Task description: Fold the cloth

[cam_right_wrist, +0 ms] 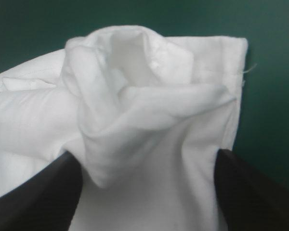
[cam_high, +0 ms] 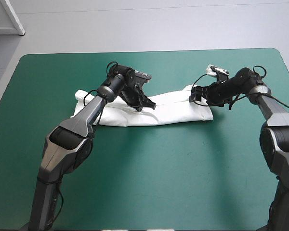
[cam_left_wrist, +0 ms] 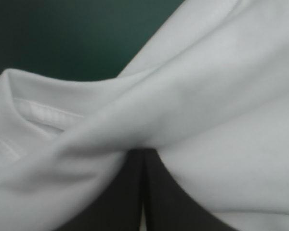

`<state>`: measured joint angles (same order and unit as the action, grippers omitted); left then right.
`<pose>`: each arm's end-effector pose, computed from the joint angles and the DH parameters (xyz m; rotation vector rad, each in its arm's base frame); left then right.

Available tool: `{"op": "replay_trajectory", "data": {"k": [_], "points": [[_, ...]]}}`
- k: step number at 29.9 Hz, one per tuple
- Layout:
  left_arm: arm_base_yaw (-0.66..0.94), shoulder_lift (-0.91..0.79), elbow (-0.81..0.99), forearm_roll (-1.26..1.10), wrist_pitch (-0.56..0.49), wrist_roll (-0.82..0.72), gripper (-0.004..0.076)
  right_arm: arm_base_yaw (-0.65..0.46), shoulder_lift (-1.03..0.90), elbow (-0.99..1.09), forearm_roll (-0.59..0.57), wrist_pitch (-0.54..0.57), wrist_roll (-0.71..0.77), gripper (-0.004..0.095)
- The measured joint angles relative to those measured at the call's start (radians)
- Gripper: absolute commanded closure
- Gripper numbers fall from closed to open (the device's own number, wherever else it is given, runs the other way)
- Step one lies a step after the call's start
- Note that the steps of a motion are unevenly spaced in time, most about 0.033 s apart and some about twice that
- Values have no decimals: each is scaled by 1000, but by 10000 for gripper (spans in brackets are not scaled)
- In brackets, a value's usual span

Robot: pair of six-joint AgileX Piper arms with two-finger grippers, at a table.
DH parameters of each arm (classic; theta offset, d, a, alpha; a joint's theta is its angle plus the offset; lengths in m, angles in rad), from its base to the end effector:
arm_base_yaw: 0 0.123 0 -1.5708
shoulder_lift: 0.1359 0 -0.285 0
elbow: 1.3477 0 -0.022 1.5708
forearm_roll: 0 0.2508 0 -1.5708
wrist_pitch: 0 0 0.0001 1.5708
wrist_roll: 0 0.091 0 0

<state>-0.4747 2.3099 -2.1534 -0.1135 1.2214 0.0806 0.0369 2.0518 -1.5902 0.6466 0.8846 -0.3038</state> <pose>0.4363 -0.2351 0.2233 0.7562 2.7784 -0.2379 0.4375 0.0586 0.2108 -0.0012 2.6821 0.7113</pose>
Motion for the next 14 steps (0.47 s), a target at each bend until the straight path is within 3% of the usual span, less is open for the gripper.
{"op": "replay_trajectory", "data": {"k": [9, 14], "points": [[0, 0, 0, -2, 0, 0, 732, 77, 17, 3, 0, 21, 4, 927], [0, 0, 0, -3, 0, 0, 732, 81, 11, 3, -6, 16, 5, 923]]}}
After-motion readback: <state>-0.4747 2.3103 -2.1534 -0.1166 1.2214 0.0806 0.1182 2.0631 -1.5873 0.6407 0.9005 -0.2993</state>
